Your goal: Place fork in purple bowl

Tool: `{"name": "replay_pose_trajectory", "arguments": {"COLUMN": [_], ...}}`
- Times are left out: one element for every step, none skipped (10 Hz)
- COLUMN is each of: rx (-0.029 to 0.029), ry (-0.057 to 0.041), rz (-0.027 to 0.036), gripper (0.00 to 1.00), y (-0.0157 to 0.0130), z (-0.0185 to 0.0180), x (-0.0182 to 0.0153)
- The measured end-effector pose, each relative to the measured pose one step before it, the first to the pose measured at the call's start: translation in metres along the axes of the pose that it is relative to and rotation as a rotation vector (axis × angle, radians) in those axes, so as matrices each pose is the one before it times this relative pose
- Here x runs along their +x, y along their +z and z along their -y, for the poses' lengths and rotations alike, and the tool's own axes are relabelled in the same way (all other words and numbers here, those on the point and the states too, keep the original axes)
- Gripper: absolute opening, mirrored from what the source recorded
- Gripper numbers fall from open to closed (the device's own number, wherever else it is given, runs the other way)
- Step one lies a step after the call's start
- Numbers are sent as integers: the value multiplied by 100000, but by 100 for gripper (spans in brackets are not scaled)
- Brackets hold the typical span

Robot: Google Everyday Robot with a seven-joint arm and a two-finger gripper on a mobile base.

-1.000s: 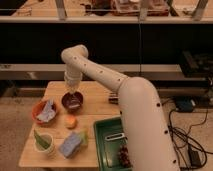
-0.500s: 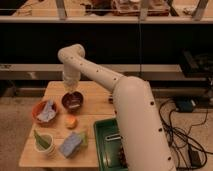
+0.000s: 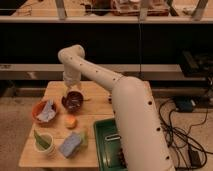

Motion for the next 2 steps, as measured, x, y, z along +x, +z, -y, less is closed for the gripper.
{"name": "replay_pose_trajectory", "arguments": {"rx": [-86,-77], "ry": [580,474], "rz": [-134,-53], "gripper": [80,80], "y": [-37,3], "z": [-50,-164], "x": [20,-48]}}
